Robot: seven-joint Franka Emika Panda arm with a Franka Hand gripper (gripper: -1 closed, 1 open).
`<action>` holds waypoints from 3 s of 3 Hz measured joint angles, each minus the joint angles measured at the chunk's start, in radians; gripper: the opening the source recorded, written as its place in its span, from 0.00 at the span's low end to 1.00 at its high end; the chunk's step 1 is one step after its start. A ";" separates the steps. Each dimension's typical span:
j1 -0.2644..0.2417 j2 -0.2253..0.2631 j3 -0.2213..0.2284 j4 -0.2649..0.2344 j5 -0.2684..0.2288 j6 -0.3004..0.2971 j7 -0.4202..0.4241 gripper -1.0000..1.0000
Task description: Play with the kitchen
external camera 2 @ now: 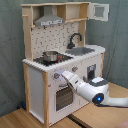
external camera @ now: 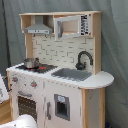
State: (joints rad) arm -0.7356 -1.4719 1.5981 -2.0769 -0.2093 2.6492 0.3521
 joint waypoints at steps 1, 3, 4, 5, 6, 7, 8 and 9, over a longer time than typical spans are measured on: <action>0.073 0.000 -0.001 -0.037 0.000 -0.057 -0.008 1.00; 0.164 0.000 -0.035 -0.059 -0.082 -0.148 -0.107 1.00; 0.160 0.002 -0.095 -0.061 -0.074 -0.214 -0.154 1.00; 0.139 0.024 -0.162 -0.059 0.006 -0.244 -0.154 1.00; 0.114 0.058 -0.231 -0.057 0.071 -0.250 -0.157 1.00; 0.093 0.115 -0.308 -0.056 0.117 -0.265 -0.158 1.00; 0.072 0.207 -0.351 -0.048 0.147 -0.275 -0.160 1.00; 0.032 0.298 -0.367 -0.018 0.148 -0.274 -0.171 1.00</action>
State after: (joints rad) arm -0.7036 -1.1743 1.2313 -2.0953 -0.0610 2.3750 0.1816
